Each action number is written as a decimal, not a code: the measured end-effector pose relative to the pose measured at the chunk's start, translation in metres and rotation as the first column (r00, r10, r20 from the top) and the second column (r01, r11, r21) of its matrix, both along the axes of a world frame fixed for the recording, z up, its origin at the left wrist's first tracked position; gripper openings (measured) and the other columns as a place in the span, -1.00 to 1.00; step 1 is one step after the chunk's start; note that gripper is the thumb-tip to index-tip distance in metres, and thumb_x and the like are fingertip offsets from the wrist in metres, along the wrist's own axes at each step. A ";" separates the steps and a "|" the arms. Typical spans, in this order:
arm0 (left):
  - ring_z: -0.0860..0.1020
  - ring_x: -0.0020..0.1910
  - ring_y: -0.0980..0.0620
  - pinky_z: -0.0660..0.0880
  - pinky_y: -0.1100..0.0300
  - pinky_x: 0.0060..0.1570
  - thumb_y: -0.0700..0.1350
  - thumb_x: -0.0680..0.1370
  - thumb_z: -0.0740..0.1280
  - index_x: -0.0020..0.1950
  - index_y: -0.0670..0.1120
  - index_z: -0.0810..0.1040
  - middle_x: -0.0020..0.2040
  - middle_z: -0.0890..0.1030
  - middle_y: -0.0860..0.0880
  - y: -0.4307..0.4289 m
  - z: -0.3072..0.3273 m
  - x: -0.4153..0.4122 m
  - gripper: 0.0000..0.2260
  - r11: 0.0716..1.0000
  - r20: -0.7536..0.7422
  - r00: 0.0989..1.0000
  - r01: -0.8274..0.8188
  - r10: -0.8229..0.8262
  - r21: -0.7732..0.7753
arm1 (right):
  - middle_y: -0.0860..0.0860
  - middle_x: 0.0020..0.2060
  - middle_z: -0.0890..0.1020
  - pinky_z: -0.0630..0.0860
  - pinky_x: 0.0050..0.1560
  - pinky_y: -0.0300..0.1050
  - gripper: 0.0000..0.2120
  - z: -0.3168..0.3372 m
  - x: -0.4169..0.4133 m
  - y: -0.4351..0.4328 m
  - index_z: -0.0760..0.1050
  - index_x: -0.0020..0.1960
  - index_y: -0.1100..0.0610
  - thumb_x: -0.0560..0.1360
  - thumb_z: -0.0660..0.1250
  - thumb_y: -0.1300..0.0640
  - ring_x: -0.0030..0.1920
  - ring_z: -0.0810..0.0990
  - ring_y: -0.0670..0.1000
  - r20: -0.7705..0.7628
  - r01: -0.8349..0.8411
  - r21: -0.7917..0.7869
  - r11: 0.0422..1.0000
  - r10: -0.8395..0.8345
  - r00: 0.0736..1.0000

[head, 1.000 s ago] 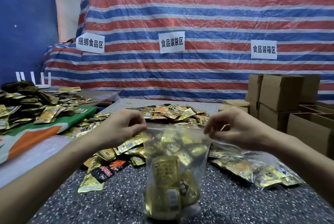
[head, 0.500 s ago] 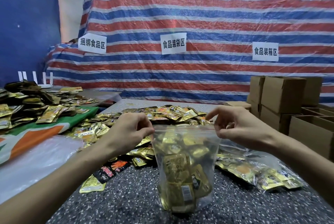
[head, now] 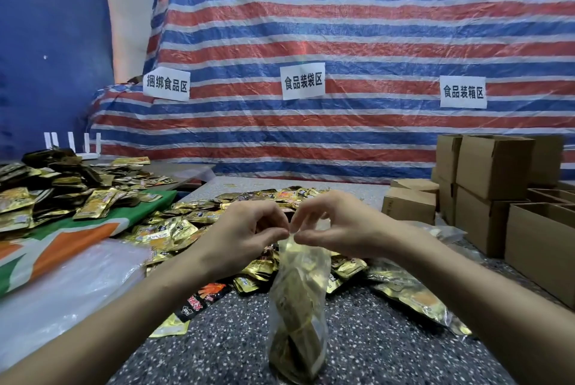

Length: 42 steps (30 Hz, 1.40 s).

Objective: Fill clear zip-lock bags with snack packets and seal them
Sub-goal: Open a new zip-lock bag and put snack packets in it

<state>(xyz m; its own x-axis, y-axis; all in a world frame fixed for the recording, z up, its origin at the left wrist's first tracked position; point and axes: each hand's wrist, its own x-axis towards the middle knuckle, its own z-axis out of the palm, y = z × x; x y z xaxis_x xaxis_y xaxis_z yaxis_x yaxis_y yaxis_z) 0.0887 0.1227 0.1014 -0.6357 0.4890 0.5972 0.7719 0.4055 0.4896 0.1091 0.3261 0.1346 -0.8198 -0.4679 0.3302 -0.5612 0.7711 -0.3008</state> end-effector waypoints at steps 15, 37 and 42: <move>0.63 -0.25 0.05 0.59 0.04 -0.15 -0.15 0.51 0.45 -0.11 -0.12 0.67 -0.23 0.68 -0.06 -0.005 0.006 -0.004 -0.95 0.998 0.180 0.984 -0.005 -0.005 0.055 | -0.02 -0.24 0.70 0.62 -0.08 0.12 -0.90 -0.003 -0.004 0.001 0.69 -0.15 0.05 0.46 0.50 0.03 -0.18 0.65 -0.01 -0.023 -0.025 -0.164 0.986 0.021 1.000; 0.61 -0.24 -0.02 0.54 0.04 -0.18 -0.25 0.51 0.44 -0.17 -0.11 0.65 -0.27 0.67 0.00 0.010 -0.001 0.003 -0.92 0.993 0.019 0.998 -0.057 0.056 0.107 | 0.04 -0.24 0.65 0.52 -0.14 0.10 -0.90 -0.011 -0.003 -0.003 0.61 -0.12 0.12 0.55 0.38 0.14 -0.22 0.57 -0.01 -0.053 -0.065 -0.159 0.985 0.057 0.997; 0.59 -0.27 0.04 0.53 0.10 -0.24 -0.28 0.50 0.43 -0.20 -0.08 0.62 -0.29 0.64 0.01 0.014 -0.001 0.006 -0.88 0.985 -0.012 0.996 -0.090 0.093 0.145 | -0.06 -0.25 0.57 0.50 -0.09 0.12 -0.85 -0.013 0.000 -0.009 0.47 -0.16 -0.04 0.57 0.34 0.13 -0.18 0.52 0.00 -0.151 -0.005 -0.095 0.995 -0.010 0.988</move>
